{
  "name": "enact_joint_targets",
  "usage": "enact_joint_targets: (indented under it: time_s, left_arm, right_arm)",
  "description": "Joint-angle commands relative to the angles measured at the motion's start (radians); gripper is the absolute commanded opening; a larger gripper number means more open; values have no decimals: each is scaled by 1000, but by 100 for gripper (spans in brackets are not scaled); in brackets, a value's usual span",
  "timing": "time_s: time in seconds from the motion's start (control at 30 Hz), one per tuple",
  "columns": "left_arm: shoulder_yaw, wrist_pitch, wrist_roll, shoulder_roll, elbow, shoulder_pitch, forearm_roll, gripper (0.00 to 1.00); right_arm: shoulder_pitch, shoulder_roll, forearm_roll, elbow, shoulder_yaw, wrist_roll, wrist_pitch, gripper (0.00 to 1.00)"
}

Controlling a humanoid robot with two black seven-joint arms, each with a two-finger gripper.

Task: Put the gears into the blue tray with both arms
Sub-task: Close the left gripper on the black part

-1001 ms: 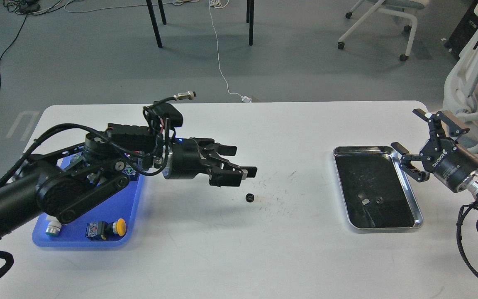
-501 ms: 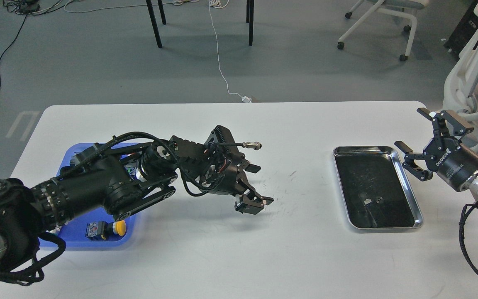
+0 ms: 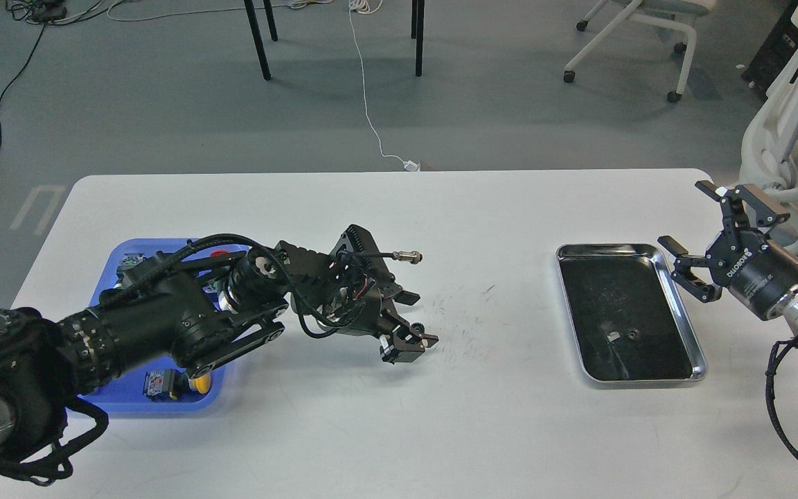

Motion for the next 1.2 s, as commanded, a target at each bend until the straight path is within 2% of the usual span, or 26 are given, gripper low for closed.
enact_joint_targets:
  time_s: [0.0,0.13,0.43,0.57,0.6,0.67,0.7,0.73,0.83,0.9,0.97,1.17]
  left_arm:
    - [1,0,0,-2,22,7,0,75]
    - [1,0,0,1,27,14,0,66]
    - [1,-2,0,-7,27,21,0,64]
    - [16,0,0,-7,33,21,0,55]
    - [23,0,0,-8,36,21,0,50]
    - [23,0,0,-8,36,21,0,50]
    - [23,0,0,-11,39,20,0,32]
    - [23,0,0,-13,39,20,0,26]
    - [23,0,0,-13,39,20,0,20]
    - [23,1,0,-14,39,20,0,12]
    - [24,21,0,-25,39,20,0,9]
    - [27,41,0,-20,50,11,0,7]
  right_arm:
    - [0,0,0,1,0,0,0,97]
    - [0,2,0,-1,0,0,0,97]
    - [0,2,0,-2,0,0,0,97]
    - [0,0,0,2,0,0,0,97]
    - [0,0,0,2,0,0,0,97]
    - [0,0,0,2,0,0,0,97]
    - [0,0,0,2,0,0,0,97]
    - [0,0,0,1,-1,0,0,97]
    - [0,0,0,1,0,0,0,97]
    - [0,0,0,1,0,0,0,97]
    - [0,0,0,1,0,0,0,97]
    - [0,0,0,2,0,0,0,97]
